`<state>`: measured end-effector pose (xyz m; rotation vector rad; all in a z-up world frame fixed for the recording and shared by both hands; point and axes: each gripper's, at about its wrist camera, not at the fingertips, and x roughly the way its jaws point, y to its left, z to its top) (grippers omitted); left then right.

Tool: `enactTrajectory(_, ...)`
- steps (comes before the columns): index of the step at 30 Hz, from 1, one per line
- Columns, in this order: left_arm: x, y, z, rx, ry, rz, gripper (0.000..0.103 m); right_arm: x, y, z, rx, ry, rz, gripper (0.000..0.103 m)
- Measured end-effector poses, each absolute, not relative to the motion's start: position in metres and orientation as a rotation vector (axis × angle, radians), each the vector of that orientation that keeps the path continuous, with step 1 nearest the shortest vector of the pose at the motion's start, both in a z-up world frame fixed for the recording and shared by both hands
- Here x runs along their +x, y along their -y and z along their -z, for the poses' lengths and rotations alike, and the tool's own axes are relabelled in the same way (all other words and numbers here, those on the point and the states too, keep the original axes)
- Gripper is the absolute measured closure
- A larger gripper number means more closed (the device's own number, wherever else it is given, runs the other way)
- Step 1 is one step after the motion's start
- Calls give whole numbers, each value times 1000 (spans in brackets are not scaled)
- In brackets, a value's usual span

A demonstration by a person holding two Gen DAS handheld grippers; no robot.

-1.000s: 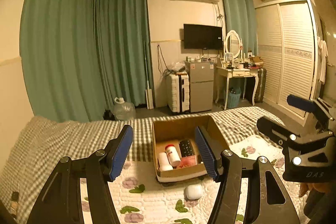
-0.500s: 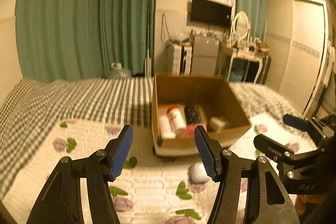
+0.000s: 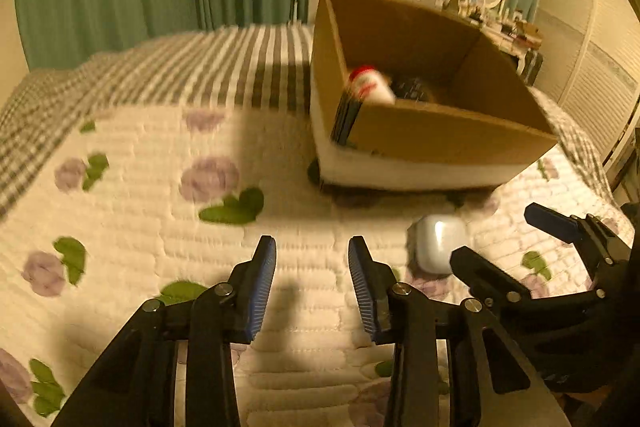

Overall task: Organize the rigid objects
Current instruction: 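Grasp the pale blue earbud case with the right tool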

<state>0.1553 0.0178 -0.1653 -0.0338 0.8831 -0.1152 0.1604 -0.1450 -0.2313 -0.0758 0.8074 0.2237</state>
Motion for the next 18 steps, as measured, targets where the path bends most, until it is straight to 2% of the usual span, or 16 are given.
enactTrajectory(4,162,-18,181,-43,-936,112,65,175,140,251,-79,-852,-233,3)
enactTrajectory(7,165,-14,190,-32,-962,121,70,182,138,261,-77,-880,-240,11)
enactTrajectory(9,166,-14,192,-33,-978,123,71,189,133,271,-88,-913,-254,21)
enactTrajectory(11,168,-17,195,-41,-985,126,71,191,128,281,-121,-926,-250,24)
enactTrajectory(14,167,-17,195,-44,-984,124,72,188,127,278,-126,-912,-270,47)
enactTrajectory(18,162,-15,187,-34,-966,117,72,182,135,272,-87,-903,-285,47)
